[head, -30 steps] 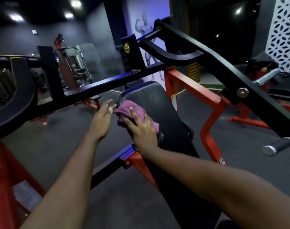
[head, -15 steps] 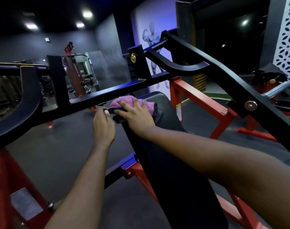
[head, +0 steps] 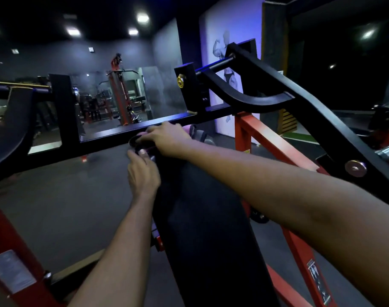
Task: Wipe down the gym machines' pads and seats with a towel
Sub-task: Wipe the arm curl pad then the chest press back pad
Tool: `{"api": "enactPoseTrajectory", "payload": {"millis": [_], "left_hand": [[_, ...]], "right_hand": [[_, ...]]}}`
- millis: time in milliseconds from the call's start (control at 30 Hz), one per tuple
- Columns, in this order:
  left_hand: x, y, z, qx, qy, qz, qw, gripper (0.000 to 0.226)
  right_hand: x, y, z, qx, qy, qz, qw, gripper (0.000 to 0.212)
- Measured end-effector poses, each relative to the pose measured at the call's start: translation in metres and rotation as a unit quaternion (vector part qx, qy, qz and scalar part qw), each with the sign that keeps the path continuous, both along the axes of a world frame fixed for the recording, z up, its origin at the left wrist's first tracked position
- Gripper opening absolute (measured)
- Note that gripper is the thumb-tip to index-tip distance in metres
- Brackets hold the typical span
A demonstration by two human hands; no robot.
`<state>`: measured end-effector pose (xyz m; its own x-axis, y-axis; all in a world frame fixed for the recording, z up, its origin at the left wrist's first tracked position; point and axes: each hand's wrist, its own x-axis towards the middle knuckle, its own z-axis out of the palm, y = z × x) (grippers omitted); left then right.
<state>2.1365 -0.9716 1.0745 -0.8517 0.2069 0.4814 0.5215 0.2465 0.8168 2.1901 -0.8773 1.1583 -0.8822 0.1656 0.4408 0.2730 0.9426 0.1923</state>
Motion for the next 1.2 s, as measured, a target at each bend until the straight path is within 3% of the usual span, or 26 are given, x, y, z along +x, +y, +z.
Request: {"api": "enactPoseTrajectory", "payload": {"millis": [100, 233, 400, 600, 800, 900, 1000, 1067, 1133, 1200], "left_hand": [[0.002, 0.002, -0.003, 0.03, 0.0, 0.019, 0.999, 0.03], [0.0, -0.001, -0.008, 0.047, 0.047, -0.002, 0.998, 0.014], [0.0, 0.002, -0.012, 0.048, 0.079, 0.02, 0.996, 0.017], [0.004, -0.001, -0.009, 0.053, 0.051, 0.014, 0.997, 0.025], [0.006, 0.0, -0.009, 0.052, 0.066, 0.001, 0.996, 0.012], [0.008, 0.0, -0.009, 0.045, 0.088, 0.007, 0.995, 0.01], [0.004, 0.002, -0.01, 0.05, 0.091, 0.026, 0.994, 0.02], [0.003, 0.003, -0.012, 0.052, 0.082, 0.03, 0.995, 0.022], [0.003, 0.003, -0.011, 0.05, 0.082, 0.03, 0.995, 0.022], [0.004, 0.003, -0.012, 0.053, 0.085, 0.035, 0.994, 0.023]], "right_hand": [[0.02, 0.023, -0.008, 0.001, 0.003, 0.038, 0.999, 0.057], [0.035, 0.063, -0.003, -0.044, -0.019, -0.01, 0.999, 0.06], [0.013, 0.032, 0.003, -0.041, 0.024, -0.04, 0.998, 0.041], [0.021, 0.02, -0.029, 0.021, 0.07, 0.044, 0.996, 0.05], [0.057, 0.068, -0.034, -0.059, 0.078, -0.024, 0.995, 0.061], [0.046, 0.063, -0.015, -0.099, 0.066, -0.092, 0.989, 0.053], [0.026, 0.025, -0.007, -0.056, 0.048, -0.083, 0.994, 0.045], [0.021, 0.004, -0.018, 0.001, 0.049, -0.04, 0.998, 0.05], [0.025, 0.006, -0.023, 0.036, 0.062, -0.011, 0.997, 0.068], [0.03, 0.026, -0.013, -0.004, 0.062, 0.009, 0.998, 0.091]]}}
